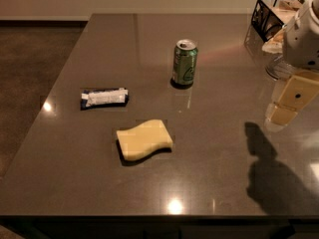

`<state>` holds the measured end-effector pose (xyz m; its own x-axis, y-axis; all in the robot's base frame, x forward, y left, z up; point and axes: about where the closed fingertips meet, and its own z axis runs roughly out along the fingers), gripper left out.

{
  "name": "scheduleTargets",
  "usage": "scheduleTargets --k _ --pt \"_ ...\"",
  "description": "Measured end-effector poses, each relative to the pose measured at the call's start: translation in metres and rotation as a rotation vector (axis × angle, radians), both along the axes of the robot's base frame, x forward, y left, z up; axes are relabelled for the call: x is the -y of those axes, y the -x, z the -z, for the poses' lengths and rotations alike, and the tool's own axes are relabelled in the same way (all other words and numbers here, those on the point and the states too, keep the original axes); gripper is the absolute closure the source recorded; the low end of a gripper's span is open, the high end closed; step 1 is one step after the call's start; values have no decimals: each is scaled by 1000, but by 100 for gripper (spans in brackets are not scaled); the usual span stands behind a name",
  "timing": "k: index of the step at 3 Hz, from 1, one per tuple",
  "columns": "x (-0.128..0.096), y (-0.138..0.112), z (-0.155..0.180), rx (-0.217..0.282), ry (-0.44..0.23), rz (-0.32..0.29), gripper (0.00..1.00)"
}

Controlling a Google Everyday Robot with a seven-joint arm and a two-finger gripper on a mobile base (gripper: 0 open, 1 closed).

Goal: Pick rxbar blueberry

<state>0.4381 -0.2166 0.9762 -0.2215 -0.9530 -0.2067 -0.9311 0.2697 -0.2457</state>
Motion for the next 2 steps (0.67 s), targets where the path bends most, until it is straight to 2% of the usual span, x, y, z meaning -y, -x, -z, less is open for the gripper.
scheduleTargets --k 1,2 --pt "0 0 0 0 0 0 0" --pt "-15 -10 5 -12 -27 -9 0"
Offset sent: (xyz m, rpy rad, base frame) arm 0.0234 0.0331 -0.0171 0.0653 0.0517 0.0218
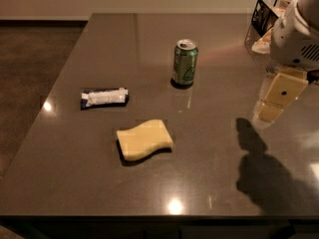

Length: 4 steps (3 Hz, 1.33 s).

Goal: Pick rxbar blueberry

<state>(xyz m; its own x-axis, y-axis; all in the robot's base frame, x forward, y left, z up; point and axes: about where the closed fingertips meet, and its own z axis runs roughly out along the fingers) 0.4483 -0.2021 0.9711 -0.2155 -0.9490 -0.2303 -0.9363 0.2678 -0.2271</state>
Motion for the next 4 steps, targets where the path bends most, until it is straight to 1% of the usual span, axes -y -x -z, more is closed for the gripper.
scheduleTargets --k 2,3,4 --pt "-55 -33 25 -49 -59 -42 0" --pt "-98 -46 40 -60 -100 -85 0" --pt "-149 -65 57 -68 -137 -126 0"
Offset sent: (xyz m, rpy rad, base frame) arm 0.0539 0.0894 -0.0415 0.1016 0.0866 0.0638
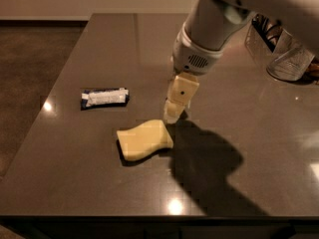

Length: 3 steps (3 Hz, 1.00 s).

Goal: Pick rxbar blueberry

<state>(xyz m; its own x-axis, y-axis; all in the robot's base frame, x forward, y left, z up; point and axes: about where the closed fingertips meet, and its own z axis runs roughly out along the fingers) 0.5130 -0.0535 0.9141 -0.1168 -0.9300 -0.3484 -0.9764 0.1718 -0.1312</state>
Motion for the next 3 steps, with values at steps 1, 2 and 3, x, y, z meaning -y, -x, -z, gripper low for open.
scheduleTargets --k 1,2,3 --pt "-48 -27 15 -4 -35 -20 0" --pt "-85 -54 33 -22 -57 -24 0" --pt "-104 -74 54 -47 -50 -14 0"
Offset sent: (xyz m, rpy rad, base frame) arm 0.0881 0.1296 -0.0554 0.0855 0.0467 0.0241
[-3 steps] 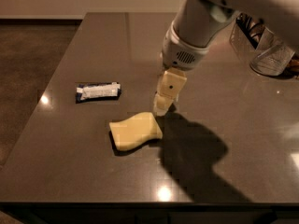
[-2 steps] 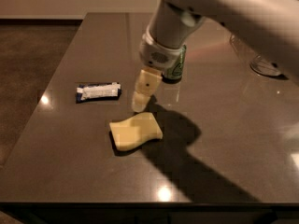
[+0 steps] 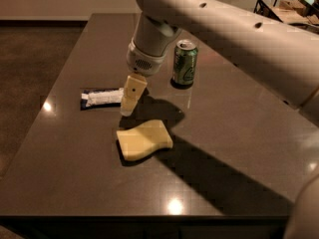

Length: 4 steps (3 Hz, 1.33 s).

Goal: Pick rxbar blueberry

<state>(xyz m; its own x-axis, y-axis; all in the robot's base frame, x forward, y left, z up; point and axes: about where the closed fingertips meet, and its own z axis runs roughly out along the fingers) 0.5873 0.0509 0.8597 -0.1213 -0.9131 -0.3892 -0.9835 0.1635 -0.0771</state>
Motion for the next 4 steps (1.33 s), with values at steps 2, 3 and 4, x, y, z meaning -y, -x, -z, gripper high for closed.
scheduleTargets --k 2,3,4 --pt "-29 -4 26 -41 10 -31 0" --pt "-42 -3 35 -64 12 -40 18" --pt "-47 -4 34 -81 10 -40 42"
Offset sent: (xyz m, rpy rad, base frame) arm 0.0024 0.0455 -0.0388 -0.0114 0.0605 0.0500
